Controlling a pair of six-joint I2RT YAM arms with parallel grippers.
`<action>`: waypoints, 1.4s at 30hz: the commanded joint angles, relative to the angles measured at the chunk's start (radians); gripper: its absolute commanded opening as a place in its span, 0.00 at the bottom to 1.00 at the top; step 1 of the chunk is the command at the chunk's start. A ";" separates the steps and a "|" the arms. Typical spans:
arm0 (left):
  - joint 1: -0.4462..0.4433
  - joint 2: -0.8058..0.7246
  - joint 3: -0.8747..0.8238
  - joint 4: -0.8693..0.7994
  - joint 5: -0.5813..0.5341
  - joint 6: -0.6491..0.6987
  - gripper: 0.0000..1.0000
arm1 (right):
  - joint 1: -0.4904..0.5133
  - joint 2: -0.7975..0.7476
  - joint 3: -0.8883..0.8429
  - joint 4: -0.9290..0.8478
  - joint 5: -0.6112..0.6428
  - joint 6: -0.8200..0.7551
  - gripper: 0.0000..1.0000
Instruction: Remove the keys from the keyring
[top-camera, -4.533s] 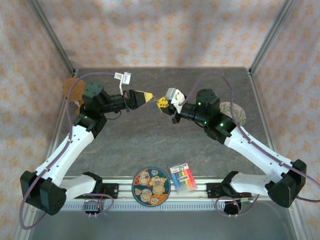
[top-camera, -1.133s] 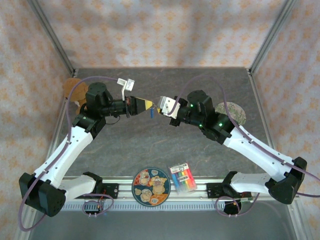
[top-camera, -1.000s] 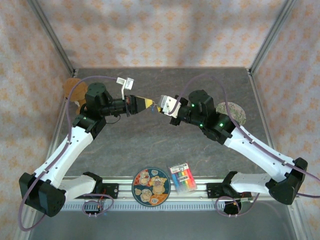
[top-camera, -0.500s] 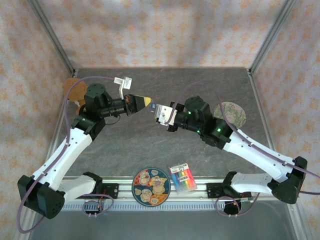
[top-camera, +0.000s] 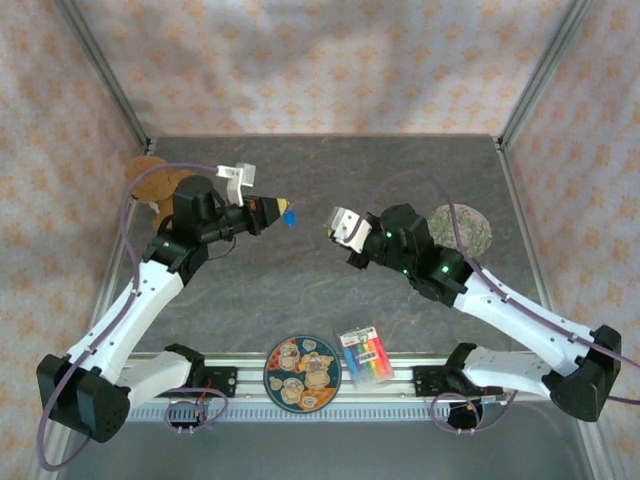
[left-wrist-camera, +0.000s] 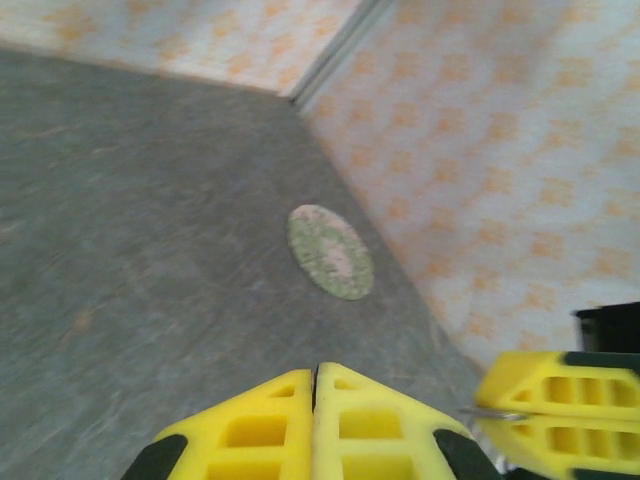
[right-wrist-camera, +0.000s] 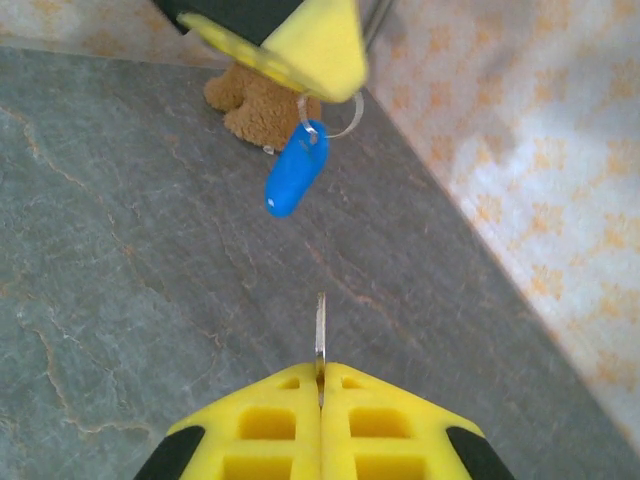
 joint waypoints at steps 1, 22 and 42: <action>0.014 0.015 -0.083 0.025 -0.152 0.020 0.00 | -0.011 -0.040 -0.056 0.070 0.039 0.128 0.00; 0.027 0.387 -0.265 0.308 -0.405 -0.006 0.08 | -0.020 -0.069 -0.263 0.185 0.127 0.342 0.00; 0.027 -0.022 -0.306 0.078 -0.413 -0.012 0.46 | -0.362 0.388 -0.070 0.166 -0.058 0.739 0.00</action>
